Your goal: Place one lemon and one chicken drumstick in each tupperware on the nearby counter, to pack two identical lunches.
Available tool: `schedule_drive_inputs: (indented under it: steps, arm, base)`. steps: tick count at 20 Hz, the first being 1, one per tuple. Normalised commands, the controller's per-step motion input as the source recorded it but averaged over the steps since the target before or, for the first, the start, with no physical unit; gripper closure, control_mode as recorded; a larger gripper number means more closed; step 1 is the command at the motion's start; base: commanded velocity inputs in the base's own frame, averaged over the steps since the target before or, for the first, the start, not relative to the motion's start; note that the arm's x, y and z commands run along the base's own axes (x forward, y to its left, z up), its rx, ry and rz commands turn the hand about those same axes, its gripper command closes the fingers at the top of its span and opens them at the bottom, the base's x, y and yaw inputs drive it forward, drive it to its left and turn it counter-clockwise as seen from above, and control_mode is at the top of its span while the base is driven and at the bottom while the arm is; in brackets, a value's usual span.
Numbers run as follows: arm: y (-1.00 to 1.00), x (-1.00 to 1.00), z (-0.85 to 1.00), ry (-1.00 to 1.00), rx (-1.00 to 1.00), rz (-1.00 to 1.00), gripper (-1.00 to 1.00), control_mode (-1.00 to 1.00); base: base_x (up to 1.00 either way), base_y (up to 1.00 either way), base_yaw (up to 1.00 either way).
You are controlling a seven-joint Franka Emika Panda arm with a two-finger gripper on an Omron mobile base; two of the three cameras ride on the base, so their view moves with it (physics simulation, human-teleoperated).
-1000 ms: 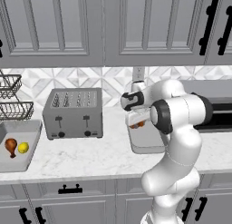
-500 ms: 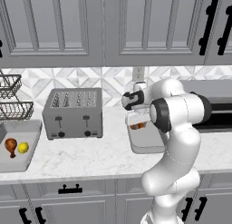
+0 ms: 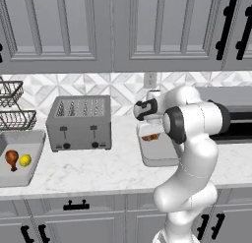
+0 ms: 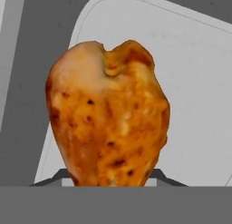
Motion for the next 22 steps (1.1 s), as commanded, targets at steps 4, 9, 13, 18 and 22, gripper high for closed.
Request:
schedule_drive_inputs:
  steps: [4,9,13,18,22]
  arm:
    - [0.0,0.0,0.0,0.0,0.0,0.0,-1.0,-1.0]
    - [0.0,-0.01,0.03,0.0,0.0,0.0,-1.0,-1.0]
    - [0.0,-0.06,0.16,0.0,0.0,-0.03,-1.0,-1.0]
    - [0.0,-0.59,0.5,-0.01,-0.01,-0.04,-1.0,-1.0]
    - [0.0,-1.0,0.47,-0.09,0.0,0.0,-1.0,-1.0]
  base:
    - [0.0,0.0,0.0]
    - [0.0,0.0,0.0]
    - [0.0,0.0,0.0]
    - [0.0,0.0,0.0]
    - [0.0,0.0,0.0]
